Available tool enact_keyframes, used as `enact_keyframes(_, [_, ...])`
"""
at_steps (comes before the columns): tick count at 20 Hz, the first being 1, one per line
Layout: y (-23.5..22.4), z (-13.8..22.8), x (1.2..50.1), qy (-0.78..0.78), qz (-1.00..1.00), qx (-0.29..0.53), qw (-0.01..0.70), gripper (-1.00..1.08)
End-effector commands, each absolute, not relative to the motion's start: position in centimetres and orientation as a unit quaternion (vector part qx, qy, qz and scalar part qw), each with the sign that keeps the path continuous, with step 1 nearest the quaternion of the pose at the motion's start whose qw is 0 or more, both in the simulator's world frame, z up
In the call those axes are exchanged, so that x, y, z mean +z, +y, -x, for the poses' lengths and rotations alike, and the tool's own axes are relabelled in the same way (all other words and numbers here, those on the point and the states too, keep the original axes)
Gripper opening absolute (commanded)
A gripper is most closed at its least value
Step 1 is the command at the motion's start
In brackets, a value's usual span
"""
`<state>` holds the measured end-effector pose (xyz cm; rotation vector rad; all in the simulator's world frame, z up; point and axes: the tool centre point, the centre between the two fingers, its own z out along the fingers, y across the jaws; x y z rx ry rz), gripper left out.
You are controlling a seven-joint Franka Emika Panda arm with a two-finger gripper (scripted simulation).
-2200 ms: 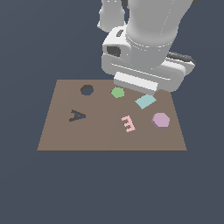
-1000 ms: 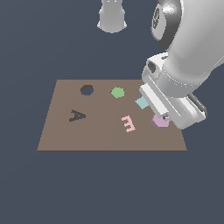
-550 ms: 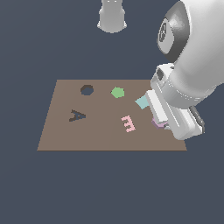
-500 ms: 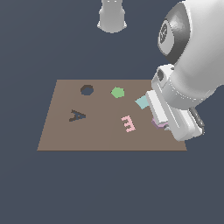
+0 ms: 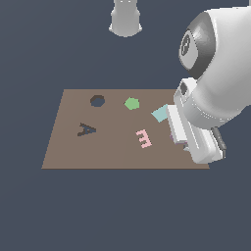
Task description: Insert a designated object into the corresponding slot on a board.
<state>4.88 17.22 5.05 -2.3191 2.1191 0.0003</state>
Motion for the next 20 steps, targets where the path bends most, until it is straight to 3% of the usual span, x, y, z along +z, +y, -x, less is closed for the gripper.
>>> enact_keyframes(1, [17.2,-5.0,5.0,0.677,0.736,0.0,0.0,1.0])
enact_keyframes(12, [17.2,-5.0,3.0,0.679,0.734,0.0,0.0,1.0])
enact_keyframes(13, [17.2,-5.0,3.0,0.679,0.734,0.0,0.0,-1.0])
enact_keyframes(20, [17.2,-5.0,3.0,0.679,0.734,0.0,0.0,-1.0])
